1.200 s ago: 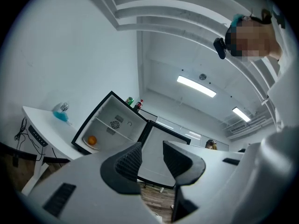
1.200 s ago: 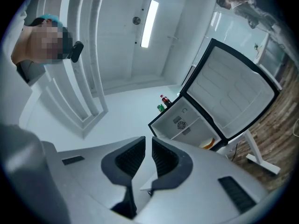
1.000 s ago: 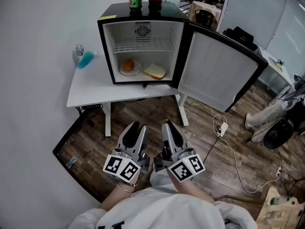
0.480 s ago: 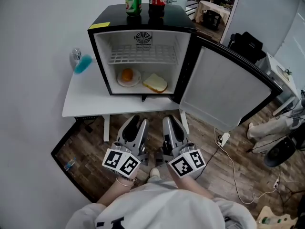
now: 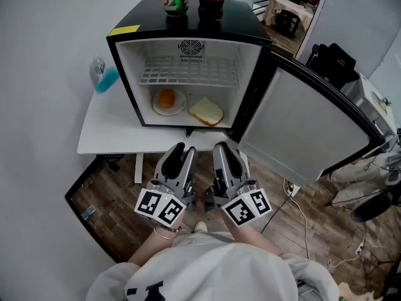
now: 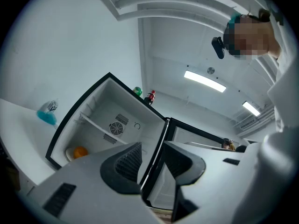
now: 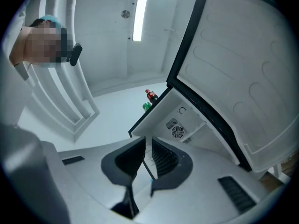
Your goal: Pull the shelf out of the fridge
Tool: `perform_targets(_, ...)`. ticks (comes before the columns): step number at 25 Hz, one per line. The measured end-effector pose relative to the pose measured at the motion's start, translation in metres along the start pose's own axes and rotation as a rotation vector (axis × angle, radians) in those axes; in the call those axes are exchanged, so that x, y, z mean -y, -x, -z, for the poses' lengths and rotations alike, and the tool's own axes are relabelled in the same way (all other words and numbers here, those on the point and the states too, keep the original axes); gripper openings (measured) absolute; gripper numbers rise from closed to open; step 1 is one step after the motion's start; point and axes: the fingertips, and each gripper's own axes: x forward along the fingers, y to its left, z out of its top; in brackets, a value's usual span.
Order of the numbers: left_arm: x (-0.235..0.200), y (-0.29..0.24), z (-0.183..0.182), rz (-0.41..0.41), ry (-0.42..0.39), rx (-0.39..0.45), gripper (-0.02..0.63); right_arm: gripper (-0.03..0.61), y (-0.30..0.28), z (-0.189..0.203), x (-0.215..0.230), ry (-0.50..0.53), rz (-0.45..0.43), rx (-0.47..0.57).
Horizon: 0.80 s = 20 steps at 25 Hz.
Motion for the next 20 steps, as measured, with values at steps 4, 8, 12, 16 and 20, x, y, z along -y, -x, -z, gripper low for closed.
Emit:
perform_targets(4, -0.013, -0.009, -0.006, -0.024, 0.001, 0.012, 0.146, 0.063, -0.009, 0.001, 0.006, -0.001, -0.004, -0.013)
perform_targets(8, -0.017, -0.017, -0.004, -0.036, -0.009, 0.006, 0.146, 0.063, -0.015, 0.002, 0.014, -0.016, -0.007, -0.015)
perform_targets(12, -0.02, -0.013, 0.005, -0.057, -0.01, -0.01, 0.146, 0.063, -0.015, 0.009, 0.022, -0.03, 0.002, -0.028)
perform_targets(16, -0.029, -0.011, 0.01, -0.085, -0.002, -0.026, 0.146, 0.063, -0.022, 0.017, 0.025, -0.047, 0.0, -0.045)
perform_targets(20, -0.037, -0.019, 0.008, -0.086, -0.003, -0.02, 0.146, 0.063, -0.034, 0.021, 0.027, -0.037, -0.011, -0.051)
